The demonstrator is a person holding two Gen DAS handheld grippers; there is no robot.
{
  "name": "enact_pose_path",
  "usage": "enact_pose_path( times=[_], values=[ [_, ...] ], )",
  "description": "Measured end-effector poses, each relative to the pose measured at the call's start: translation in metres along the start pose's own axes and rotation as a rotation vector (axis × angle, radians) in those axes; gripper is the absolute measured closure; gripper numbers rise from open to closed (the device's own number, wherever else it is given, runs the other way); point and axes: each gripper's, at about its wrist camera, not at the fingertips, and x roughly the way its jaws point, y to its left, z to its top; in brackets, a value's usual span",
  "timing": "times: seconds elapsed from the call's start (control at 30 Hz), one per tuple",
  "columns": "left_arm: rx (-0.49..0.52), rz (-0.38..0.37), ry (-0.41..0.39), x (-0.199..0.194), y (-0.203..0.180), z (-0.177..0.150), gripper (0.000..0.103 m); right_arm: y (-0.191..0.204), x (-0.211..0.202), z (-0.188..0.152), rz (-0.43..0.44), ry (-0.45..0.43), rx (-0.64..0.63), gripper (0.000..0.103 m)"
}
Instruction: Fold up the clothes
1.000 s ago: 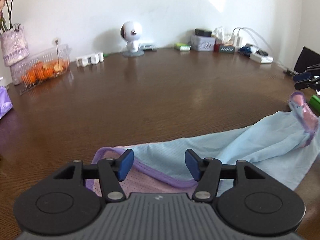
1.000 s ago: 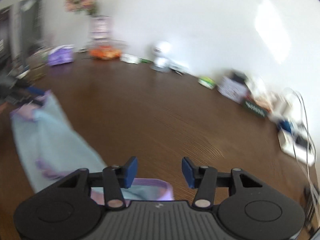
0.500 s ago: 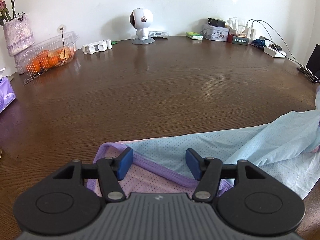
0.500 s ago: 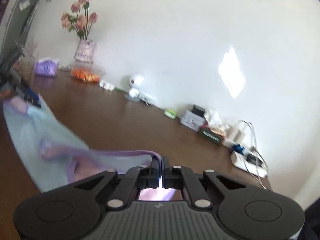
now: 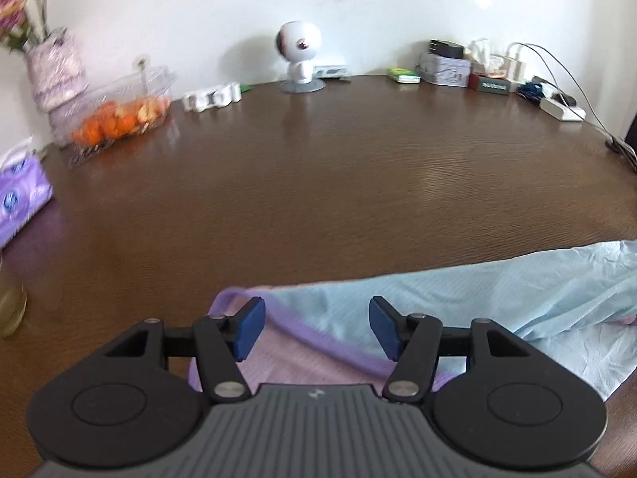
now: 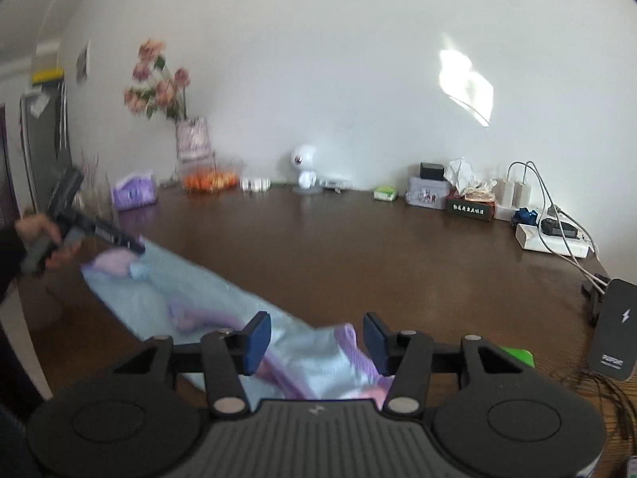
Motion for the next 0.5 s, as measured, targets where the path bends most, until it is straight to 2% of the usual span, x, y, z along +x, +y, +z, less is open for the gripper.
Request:
enact_pose_path(
  times=[0.07,0.1,0.13,0.17,0.2,0.27,0.33,0.4,0.47,0.5],
  values=[
    [0.048,-0.009,0.006,0.002,-0.012,0.002,0.043,-0.011,0.036,0.007,-0.054,0.074,0.088,0.058],
    [0.059,-0.014,0.007,0.003,-0.016,0.002,0.043,-0.014,0.053,0.005,-0.071,0.131,0.104,0.068],
    [0.066,-0.018,0.009,0.003,-0.019,0.001,0.043,-0.014,0.069,0.001,-0.071,0.193,0.11,0.083],
    [0.061,-0.018,0.014,0.004,-0.02,-0.001,0.043,-0.014,0.078,-0.005,-0.062,0.226,0.119,0.092],
    [0.055,-0.016,0.024,0.005,-0.02,-0.004,0.043,-0.013,0.078,-0.01,-0.068,0.216,0.137,0.102],
    [0.048,-0.018,0.026,0.007,-0.021,-0.012,0.044,-0.014,0.077,-0.02,-0.087,0.199,0.174,0.102],
    [0.04,-0.044,0.017,0.005,-0.02,-0.017,0.044,-0.019,0.07,-0.03,-0.147,0.197,0.221,0.102],
    [0.028,-0.058,0.021,0.005,-0.017,-0.018,0.044,-0.023,0.059,-0.036,-0.17,0.16,0.28,0.099],
    [0.025,-0.042,0.025,0.003,-0.015,-0.018,0.044,-0.023,0.038,-0.036,-0.195,0.079,0.297,0.092],
    [0.029,-0.023,0.02,0.0,-0.015,-0.018,0.044,-0.02,0.024,-0.035,-0.214,0.045,0.282,0.079]
  ],
)
